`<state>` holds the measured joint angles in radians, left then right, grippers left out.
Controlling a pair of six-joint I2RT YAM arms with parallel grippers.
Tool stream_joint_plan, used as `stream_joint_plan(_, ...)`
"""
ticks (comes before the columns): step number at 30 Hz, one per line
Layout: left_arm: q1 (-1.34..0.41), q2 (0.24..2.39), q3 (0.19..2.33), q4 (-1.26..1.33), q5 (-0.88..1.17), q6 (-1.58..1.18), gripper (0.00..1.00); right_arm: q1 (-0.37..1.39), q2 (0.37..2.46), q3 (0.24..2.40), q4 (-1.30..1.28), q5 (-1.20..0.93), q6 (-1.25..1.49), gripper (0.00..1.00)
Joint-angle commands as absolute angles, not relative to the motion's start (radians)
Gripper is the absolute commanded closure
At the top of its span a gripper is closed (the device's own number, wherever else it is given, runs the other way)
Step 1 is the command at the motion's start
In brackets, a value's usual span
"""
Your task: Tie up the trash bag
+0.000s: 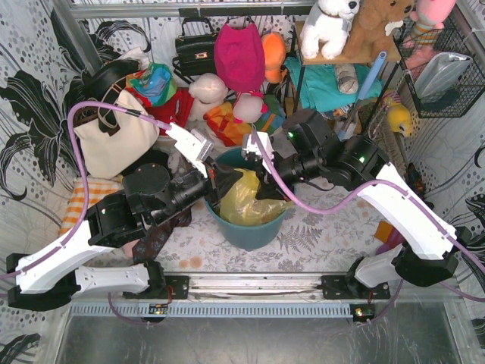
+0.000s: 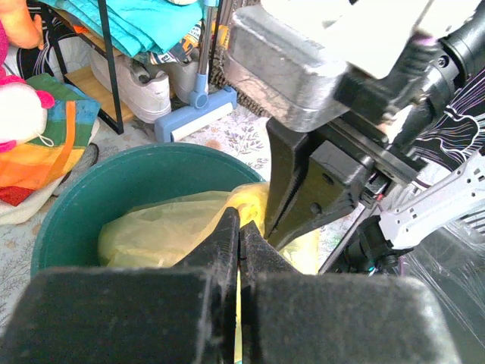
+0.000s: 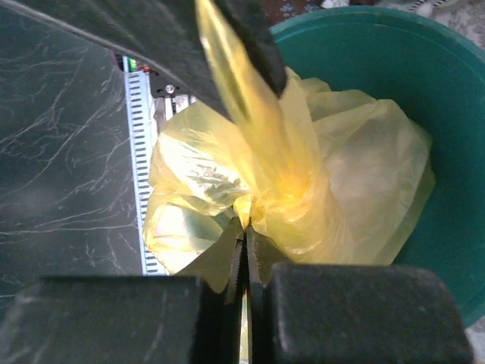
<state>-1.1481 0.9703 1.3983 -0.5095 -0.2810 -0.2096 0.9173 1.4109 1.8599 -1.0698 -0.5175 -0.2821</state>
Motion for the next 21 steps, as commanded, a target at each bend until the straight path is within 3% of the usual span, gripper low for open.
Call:
stream_joint_plan(1,-1.141,0.959,1.420,-0.472,-0.274,-0.219,1.00,0.925,1.406,1.830,-1.038,-0.390,-0.276,1.00)
stream_joint_plan(21,-1.141,0.939,1.374,-0.441,-0.267,-0.239,1.00,0.926,1.253,1.535,-0.529,-0.207,-0.049,1.00)
